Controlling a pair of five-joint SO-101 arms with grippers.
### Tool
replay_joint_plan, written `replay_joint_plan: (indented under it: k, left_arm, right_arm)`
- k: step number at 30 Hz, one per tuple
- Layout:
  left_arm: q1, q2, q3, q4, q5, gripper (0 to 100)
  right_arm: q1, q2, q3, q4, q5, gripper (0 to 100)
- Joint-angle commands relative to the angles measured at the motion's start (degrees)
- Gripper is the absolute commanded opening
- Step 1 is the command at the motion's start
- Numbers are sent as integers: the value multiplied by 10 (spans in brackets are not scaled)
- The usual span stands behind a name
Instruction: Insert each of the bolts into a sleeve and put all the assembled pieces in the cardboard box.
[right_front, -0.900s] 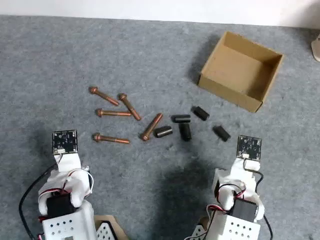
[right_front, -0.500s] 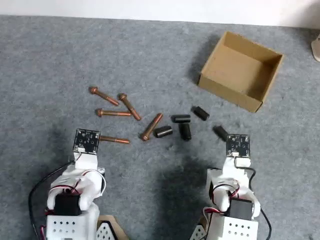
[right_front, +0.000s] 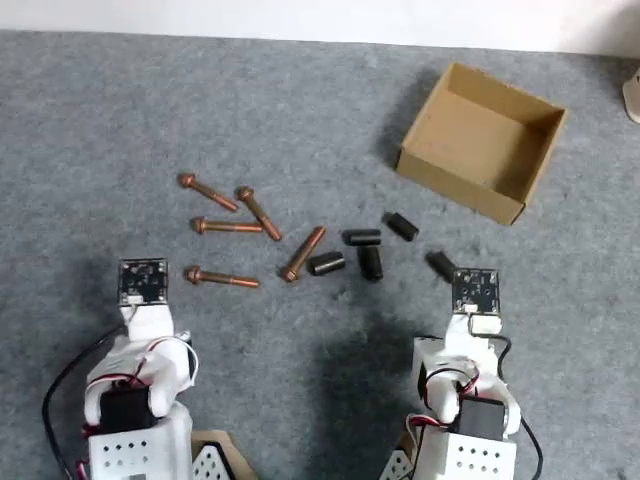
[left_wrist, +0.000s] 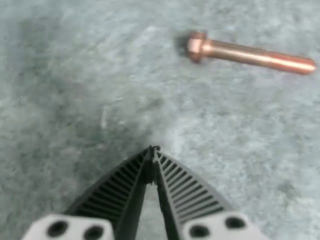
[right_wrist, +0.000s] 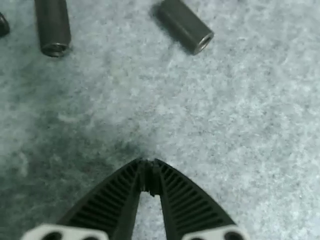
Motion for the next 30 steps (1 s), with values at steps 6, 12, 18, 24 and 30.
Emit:
replay_joint_plan:
  k: [6, 12, 18, 24, 30]
  left_arm:
    - [-25, -2, -33, 6, -20, 7]
    - [-26, -2, -78, 5, -26, 7]
    - [-23, 127, -159, 5, -27, 7]
    - [-23, 433, -358, 10, 13, 7]
    - [-22, 665, -506, 10, 148, 7]
  right_arm:
    - [-2, -7, 65, 0, 0, 5]
    - [-2, -7, 65, 0, 0, 5]
    - [-2, -7, 65, 0, 0, 5]
    - [-2, -7, 65, 0, 0, 5]
    - [-2, -7, 65, 0, 0, 5]
